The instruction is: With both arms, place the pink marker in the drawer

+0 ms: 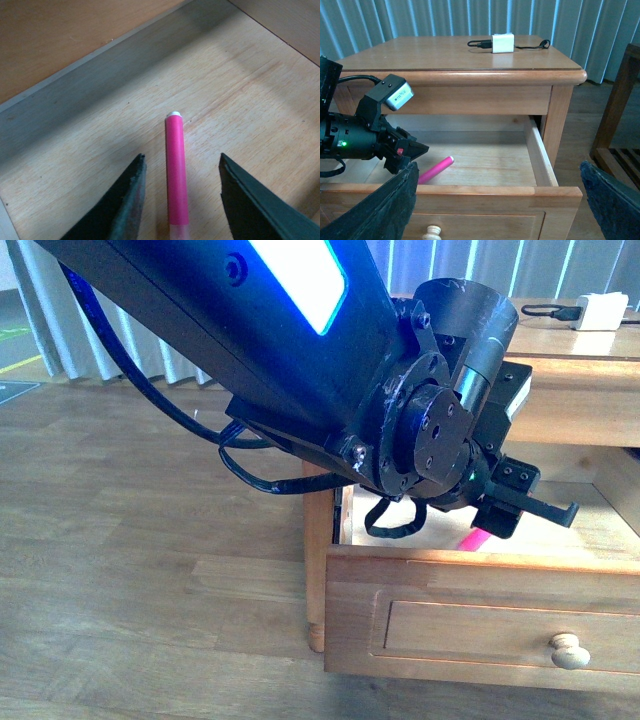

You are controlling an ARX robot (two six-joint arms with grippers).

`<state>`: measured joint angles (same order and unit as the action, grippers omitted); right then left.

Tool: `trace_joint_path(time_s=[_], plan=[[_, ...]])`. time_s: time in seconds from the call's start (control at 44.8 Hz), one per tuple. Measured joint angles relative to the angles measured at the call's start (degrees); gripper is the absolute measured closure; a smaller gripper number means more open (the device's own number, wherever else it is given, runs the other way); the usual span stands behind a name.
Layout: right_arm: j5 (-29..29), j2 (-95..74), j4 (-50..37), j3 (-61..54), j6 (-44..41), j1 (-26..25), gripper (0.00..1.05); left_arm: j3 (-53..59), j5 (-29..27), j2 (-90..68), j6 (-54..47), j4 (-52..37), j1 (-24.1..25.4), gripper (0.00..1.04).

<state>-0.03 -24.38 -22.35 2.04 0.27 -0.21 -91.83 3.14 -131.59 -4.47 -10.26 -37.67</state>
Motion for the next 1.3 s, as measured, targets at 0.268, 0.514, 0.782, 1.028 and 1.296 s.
trace_joint_path(time_s=[0.268, 0.514, 0.782, 1.028, 1.296], plan=[[0.0, 0.0, 0.0, 0.0, 0.0, 0.0, 0.09, 4.6, -0.7, 4.2, -0.8, -0.9, 0.0, 0.21], [0.0, 0.0, 0.0, 0.0, 0.0, 0.0, 0.09, 12.8, -1.4, 14.3, -2.2, -3.8, 0.5, 0.07], [0.0, 0.0, 0.0, 0.0, 0.0, 0.0, 0.09, 28.7, -7.6, 31.9, -2.6, -9.7, 4.1, 0.06], [0.0, 0.0, 0.0, 0.0, 0.0, 0.0, 0.09, 39.8, -10.1, 47.1, -0.8, -11.3, 7.8, 0.06], [0.0, 0.0, 0.0, 0.0, 0.0, 0.0, 0.09, 53.8, -16.8, 66.4, 0.6, -10.9, 11.0, 0.06]])
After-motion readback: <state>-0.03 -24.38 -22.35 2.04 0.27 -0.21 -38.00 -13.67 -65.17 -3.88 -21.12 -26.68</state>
